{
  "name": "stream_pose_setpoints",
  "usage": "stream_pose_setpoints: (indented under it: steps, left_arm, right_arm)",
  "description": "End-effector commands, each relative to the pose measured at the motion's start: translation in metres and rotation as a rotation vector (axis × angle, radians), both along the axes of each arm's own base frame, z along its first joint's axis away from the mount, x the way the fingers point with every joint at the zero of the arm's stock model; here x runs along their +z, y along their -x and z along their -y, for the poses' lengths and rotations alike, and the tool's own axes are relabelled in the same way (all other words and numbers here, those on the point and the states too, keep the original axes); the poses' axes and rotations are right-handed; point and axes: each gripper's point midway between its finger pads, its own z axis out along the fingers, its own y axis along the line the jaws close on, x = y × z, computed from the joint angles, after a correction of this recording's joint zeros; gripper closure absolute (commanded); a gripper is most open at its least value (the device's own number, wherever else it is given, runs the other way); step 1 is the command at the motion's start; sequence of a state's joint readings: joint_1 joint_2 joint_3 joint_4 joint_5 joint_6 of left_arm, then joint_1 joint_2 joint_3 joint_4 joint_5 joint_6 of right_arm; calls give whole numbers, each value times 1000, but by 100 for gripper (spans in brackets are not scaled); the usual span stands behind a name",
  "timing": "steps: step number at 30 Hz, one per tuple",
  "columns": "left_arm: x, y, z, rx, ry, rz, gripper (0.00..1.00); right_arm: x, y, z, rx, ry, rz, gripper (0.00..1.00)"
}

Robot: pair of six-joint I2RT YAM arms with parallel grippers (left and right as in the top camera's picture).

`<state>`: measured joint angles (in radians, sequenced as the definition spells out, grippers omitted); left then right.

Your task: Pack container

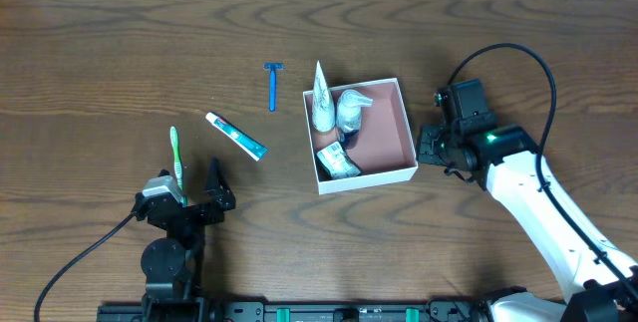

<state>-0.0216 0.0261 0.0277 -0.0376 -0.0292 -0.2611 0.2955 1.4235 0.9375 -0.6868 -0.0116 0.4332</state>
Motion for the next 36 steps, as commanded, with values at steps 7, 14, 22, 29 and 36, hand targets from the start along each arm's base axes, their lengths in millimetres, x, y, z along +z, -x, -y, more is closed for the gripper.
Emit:
stream_pose_setpoints:
  steps: [7, 14, 22, 29, 36]
  left_arm:
    - [-19, 1, -2, 9, -12, -56, 2]
    - [-19, 1, -2, 9, -12, -56, 2]
    - [-19, 1, -2, 9, -12, -56, 2]
    - [-19, 1, -2, 9, -12, -56, 2]
    - [-19, 1, -2, 9, -12, -56, 2]
  right_arm:
    - [-34, 15, -4, -4, -36, -88, 68]
    - [-32, 14, -12, 14, -82, -82, 68]
    - [-32, 16, -19, 34, -80, -83, 68]
    - [-31, 18, -26, 47, -108, -90, 69]
    - [-31, 21, -36, 60, -100, -87, 69]
